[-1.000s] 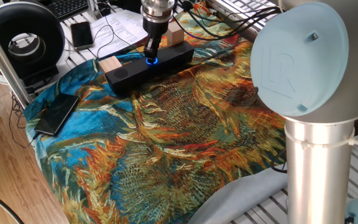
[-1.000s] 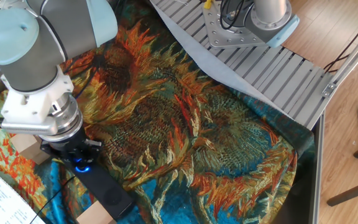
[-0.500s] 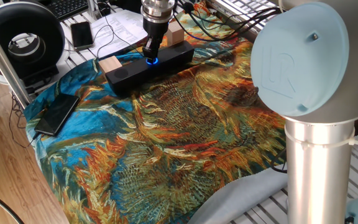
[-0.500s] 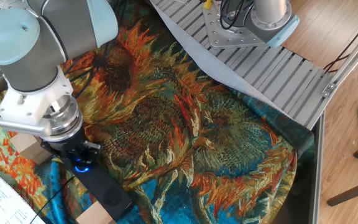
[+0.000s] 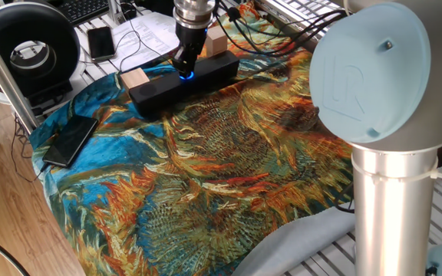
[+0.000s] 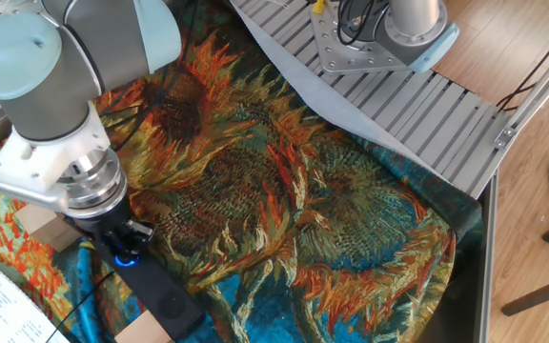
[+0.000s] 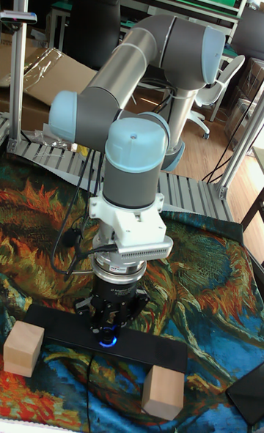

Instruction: Turn the knob to increase the volume of the speaker

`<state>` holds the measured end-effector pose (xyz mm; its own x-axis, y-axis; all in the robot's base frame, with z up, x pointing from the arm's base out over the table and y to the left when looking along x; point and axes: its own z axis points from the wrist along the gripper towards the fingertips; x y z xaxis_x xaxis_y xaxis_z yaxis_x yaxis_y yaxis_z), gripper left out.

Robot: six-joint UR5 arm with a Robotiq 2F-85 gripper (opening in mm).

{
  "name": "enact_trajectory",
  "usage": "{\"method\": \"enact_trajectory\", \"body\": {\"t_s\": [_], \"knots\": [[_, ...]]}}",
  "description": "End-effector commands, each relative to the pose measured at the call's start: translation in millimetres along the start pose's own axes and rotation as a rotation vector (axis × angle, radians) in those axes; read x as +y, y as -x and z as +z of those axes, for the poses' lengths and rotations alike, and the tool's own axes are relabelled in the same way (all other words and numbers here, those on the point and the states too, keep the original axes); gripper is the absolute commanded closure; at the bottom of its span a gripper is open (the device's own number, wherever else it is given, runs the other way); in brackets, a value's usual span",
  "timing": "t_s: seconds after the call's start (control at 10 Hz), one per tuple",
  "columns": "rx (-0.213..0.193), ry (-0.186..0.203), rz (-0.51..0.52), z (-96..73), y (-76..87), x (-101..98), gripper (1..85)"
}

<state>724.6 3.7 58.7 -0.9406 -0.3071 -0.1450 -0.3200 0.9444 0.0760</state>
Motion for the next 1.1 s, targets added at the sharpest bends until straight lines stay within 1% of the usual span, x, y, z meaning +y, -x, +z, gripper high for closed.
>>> {"method": "enact_trajectory", "body": {"t_s": [0.0,0.1,0.2,0.6,0.7,0.8,0.9,1.0], "knots": [[-0.02,0.013,0.097,-1.5,4.4,-1.5,64.3],[-0.025,0.014,0.121,-1.3,5.8,-1.2,64.7],[-0.041,0.034,0.164,-0.9,10.8,3.5,65.7],[-0.045,0.055,0.25,-0.8,12.8,8.0,66.7],[-0.044,0.055,0.253,-0.6,12.8,7.9,66.7],[-0.036,0.049,0.233,0.0,10.1,6.4,66.7],[-0.032,0.037,0.201,0.4,8.5,3.3,64.3],[-0.032,0.03,0.163,0.6,8.0,1.4,57.3]]}}
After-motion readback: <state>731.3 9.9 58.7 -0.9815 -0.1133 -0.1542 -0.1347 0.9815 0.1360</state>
